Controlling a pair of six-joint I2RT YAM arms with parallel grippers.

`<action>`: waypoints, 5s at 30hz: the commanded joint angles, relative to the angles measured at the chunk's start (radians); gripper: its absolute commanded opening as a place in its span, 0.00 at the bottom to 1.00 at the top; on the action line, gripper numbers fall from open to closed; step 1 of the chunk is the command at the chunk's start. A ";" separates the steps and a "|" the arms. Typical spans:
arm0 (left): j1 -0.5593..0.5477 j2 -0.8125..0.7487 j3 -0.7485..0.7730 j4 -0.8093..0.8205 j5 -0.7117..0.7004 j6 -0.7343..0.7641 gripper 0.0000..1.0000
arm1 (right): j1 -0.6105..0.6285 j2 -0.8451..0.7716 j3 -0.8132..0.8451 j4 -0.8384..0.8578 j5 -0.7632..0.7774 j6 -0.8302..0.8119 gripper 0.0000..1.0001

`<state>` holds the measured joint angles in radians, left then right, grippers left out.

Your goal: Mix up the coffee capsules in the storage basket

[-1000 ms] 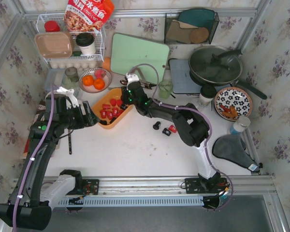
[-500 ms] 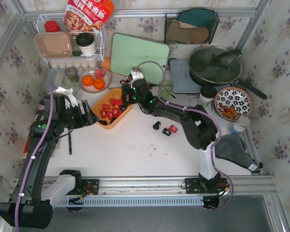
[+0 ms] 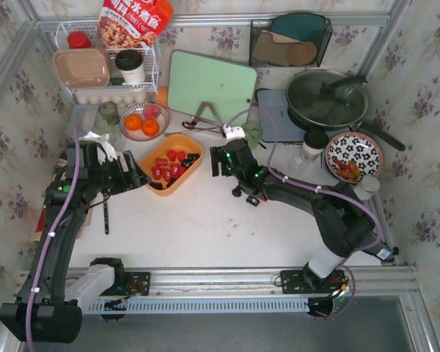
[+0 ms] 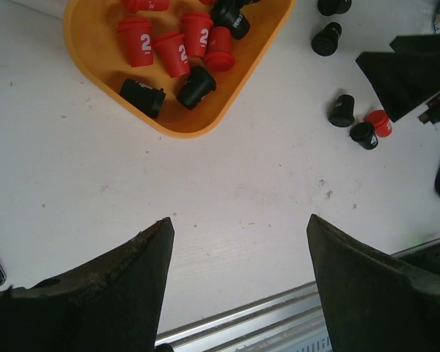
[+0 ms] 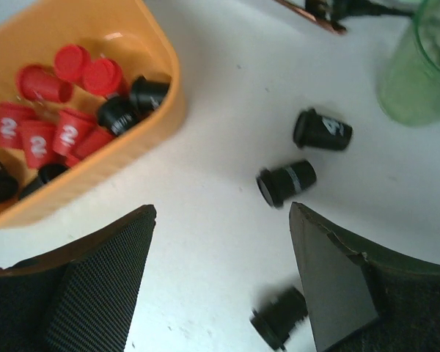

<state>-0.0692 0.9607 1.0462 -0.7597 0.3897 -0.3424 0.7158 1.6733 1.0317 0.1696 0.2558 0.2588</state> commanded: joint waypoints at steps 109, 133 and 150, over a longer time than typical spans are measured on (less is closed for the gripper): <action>0.063 0.042 -0.018 0.037 0.090 -0.035 0.82 | 0.062 -0.402 -0.406 -0.172 0.158 0.064 0.69; 0.070 0.063 -0.020 0.036 0.094 -0.037 0.87 | 0.038 -0.292 -0.474 -0.039 0.113 0.001 0.67; 0.075 0.064 -0.021 0.037 0.103 -0.039 0.88 | 0.025 -0.214 -0.435 -0.063 0.091 0.010 0.50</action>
<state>0.0032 1.0241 1.0271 -0.7513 0.4763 -0.3756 0.7403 1.4651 0.5854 0.1047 0.3550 0.2623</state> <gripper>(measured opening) 0.876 0.533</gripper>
